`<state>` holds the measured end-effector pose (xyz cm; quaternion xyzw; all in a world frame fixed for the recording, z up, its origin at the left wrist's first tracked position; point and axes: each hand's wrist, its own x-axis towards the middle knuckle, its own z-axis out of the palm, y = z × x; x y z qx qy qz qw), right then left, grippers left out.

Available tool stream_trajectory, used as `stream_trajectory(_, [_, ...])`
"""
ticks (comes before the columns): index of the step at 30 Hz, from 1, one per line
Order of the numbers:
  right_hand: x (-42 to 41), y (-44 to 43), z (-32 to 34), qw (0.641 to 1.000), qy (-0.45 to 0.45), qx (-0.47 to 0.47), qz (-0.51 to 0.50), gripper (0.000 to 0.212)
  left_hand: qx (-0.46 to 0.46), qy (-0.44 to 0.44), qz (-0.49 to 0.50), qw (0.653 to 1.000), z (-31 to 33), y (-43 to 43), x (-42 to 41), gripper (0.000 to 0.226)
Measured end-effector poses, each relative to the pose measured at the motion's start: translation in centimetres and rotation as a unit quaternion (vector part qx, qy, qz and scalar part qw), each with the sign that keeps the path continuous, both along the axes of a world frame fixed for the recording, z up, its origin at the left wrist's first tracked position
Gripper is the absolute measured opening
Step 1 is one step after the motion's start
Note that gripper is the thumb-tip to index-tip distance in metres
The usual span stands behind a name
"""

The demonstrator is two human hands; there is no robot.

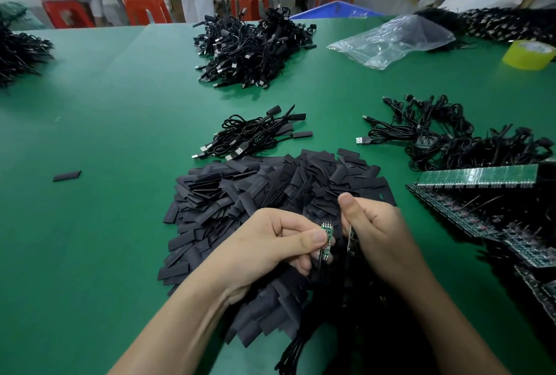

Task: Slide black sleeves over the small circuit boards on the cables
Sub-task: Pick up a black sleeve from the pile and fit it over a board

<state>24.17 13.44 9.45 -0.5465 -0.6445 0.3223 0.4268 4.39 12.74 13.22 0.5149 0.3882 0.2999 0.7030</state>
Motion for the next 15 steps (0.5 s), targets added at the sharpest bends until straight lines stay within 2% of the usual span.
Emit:
stream_trajectory(4, [0.9, 0.2, -0.6, 0.973, -0.226, 0.015, -0.036, 0.062, 0.022, -0.036, 0.0, 0.999, 0.2, 0.1, -0.7, 0.01])
stream_trajectory(6, [0.6, 0.2, -0.8, 0.955, -0.288, 0.029, -0.056, 0.055, 0.035, -0.068, -0.008, 0.997, 0.3, 0.1, -1.0, 0.022])
stream_trajectory(7, [0.4, 0.1, -0.7, 0.953, -0.292, 0.053, -0.067, 0.05, 0.036, -0.087, -0.008, 0.996, 0.3, 0.1, -1.2, 0.028])
stream_trajectory(9, [0.2, 0.0, -0.2, 0.963, -0.236, 0.101, -0.08, 0.039, 0.03, -0.127, 0.001, 0.991, 0.3, 0.2, -1.4, 0.033])
stream_trajectory(11, [-0.1, -0.2, 0.3, 0.988, -0.103, 0.102, -0.053, 0.036, 0.035, -0.152, 0.016, 0.988, 0.3, 0.2, -1.4, 0.032])
stream_trajectory(13, [-0.7, -0.7, 0.9, 0.997, 0.063, 0.026, 0.043, 0.041, 0.05, -0.167, 0.043, 0.984, 0.2, 0.3, -1.2, 0.028])
stream_trajectory(15, [-1.6, -1.6, 1.4, 0.971, 0.175, -0.057, 0.149, 0.042, 0.091, -0.147, 0.086, 0.981, 0.2, 0.4, -1.0, 0.017])
